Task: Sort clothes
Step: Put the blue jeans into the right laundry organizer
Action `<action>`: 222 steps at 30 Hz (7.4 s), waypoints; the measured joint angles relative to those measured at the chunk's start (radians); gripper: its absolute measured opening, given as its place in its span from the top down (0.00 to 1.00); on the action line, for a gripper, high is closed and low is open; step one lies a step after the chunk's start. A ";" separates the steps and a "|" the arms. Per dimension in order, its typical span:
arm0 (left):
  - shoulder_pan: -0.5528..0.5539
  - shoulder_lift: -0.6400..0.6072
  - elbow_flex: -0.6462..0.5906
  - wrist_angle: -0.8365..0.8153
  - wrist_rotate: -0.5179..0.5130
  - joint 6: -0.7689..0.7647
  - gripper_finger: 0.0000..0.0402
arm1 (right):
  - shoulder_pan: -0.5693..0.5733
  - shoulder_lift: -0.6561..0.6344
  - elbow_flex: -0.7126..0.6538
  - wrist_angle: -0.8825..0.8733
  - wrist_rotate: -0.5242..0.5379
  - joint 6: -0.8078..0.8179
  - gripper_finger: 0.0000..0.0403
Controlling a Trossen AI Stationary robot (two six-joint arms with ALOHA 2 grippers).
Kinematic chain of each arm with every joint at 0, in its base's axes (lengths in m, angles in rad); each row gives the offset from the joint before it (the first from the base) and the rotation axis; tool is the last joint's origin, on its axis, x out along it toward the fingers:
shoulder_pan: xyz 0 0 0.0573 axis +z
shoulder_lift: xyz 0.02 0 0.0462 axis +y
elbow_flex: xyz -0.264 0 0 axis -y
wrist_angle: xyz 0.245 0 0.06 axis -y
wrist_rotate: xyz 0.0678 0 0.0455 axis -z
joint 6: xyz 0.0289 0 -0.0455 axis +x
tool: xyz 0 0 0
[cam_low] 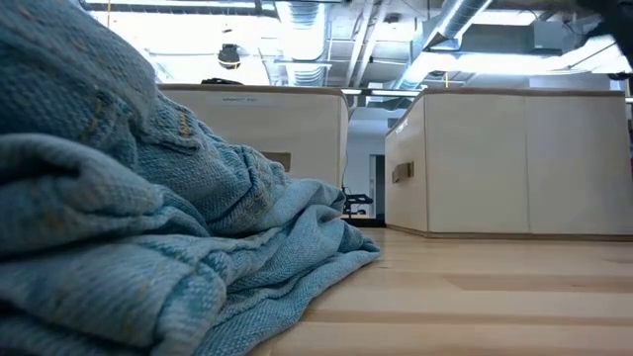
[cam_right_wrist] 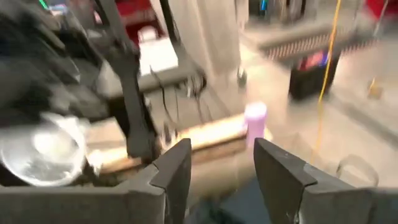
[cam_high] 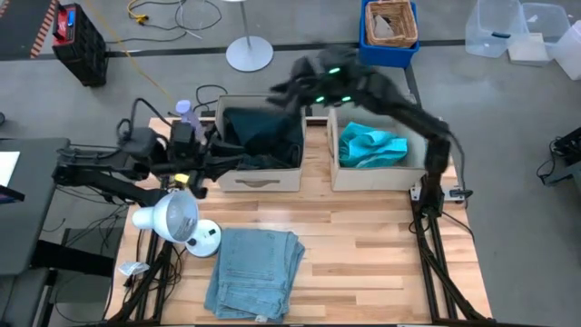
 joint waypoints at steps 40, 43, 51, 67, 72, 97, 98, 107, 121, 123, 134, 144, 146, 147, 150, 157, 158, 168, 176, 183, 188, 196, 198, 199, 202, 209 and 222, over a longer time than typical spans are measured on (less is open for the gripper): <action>0.026 0.829 0.387 -0.808 0.274 0.190 0.70 | 0.218 -0.295 0.000 -0.085 0.027 -0.085 0.62; 0.018 0.861 0.387 -0.813 0.282 0.204 0.70 | 0.232 -0.295 0.000 -0.101 0.027 -0.086 0.62; -0.009 0.915 0.382 -0.886 0.374 0.259 0.70 | 0.258 -0.294 0.000 -0.124 0.027 -0.093 0.62; -0.025 0.914 0.247 -0.908 0.383 0.289 0.46 | 0.275 -0.294 0.000 -0.168 0.029 -0.089 0.62; -0.024 0.914 0.199 -0.886 0.399 0.265 0.46 | 0.275 -0.294 0.000 -0.170 0.029 -0.090 0.62; -0.012 0.924 -0.004 -0.620 0.400 0.143 0.46 | 0.282 -0.294 0.000 -0.177 0.029 -0.092 0.62; -0.010 0.924 -0.001 -0.618 0.402 0.142 0.46 | 0.282 -0.294 0.000 -0.177 0.029 -0.090 0.62; -0.004 0.932 0.116 -0.725 0.399 0.141 0.46 | 0.282 -0.294 0.000 -0.179 0.029 -0.083 0.62; 0.007 0.929 0.177 -0.793 0.358 0.220 0.46 | 0.286 -0.294 0.000 -0.182 0.029 -0.066 0.62; 0.011 0.929 0.151 -0.796 0.379 0.213 0.46 | 0.289 -0.294 0.000 -0.182 0.029 -0.066 0.62; 0.013 0.922 0.010 -0.705 0.448 0.205 0.46 | 0.293 -0.294 0.000 -0.181 0.029 -0.066 0.62; 0.014 0.924 -0.012 -0.685 0.441 0.199 0.56 | 0.294 -0.294 0.000 -0.182 0.029 -0.064 0.62; 0.015 0.924 -0.012 -0.687 0.439 0.206 0.63 | 0.294 -0.294 0.000 -0.182 0.029 -0.064 0.62; 0.016 0.924 -0.012 -0.688 0.439 0.211 0.66 | 0.294 -0.294 0.000 -0.182 0.029 -0.064 0.62; 0.025 0.925 -0.012 -0.688 0.444 0.210 0.78 | 0.294 -0.294 0.000 -0.182 0.029 -0.064 0.62; 0.035 0.925 -0.011 -0.694 0.460 0.206 0.93 | 0.294 -0.294 0.000 -0.182 0.029 -0.066 0.62; 0.035 0.925 -0.009 -0.694 0.460 0.208 0.93 | 0.294 -0.294 0.000 -0.182 0.029 -0.066 0.62; 0.033 0.908 0.115 -0.755 0.415 0.245 0.93 | 0.294 -0.294 0.000 -0.182 0.029 -0.066 0.62; 0.034 0.896 0.297 -0.817 0.370 0.305 0.93 | 0.294 -0.294 0.000 -0.181 0.029 -0.066 0.62; 0.057 0.894 0.465 -0.822 0.355 0.321 0.93 | 0.292 -0.298 0.000 -0.176 0.030 -0.065 0.62; 0.080 0.894 0.585 -0.837 0.370 0.338 0.93 | 0.292 -0.309 0.015 -0.167 0.044 -0.064 0.62; 0.112 0.893 0.738 -0.814 0.390 0.358 0.93 | 0.292 -0.361 0.014 -0.126 0.044 -0.064 0.62; 0.123 0.893 0.772 -0.799 0.387 0.359 0.93 | 0.292 -0.378 0.014 -0.103 0.044 -0.064 0.62; 0.127 0.893 0.787 -0.790 0.386 0.359 0.93 | 0.292 -0.387 0.014 -0.091 0.044 -0.064 0.62; 0.145 0.893 0.829 -0.764 0.400 0.360 0.93 | 0.292 -0.409 0.014 -0.064 0.045 -0.064 0.62; 0.193 0.893 0.910 -0.660 0.446 0.337 0.93 | 0.292 -0.445 0.014 -0.062 0.045 -0.049 0.62; 0.330 0.893 0.926 -0.283 0.339 0.194 0.93 | 0.293 -0.460 0.014 -0.063 0.045 -0.037 0.62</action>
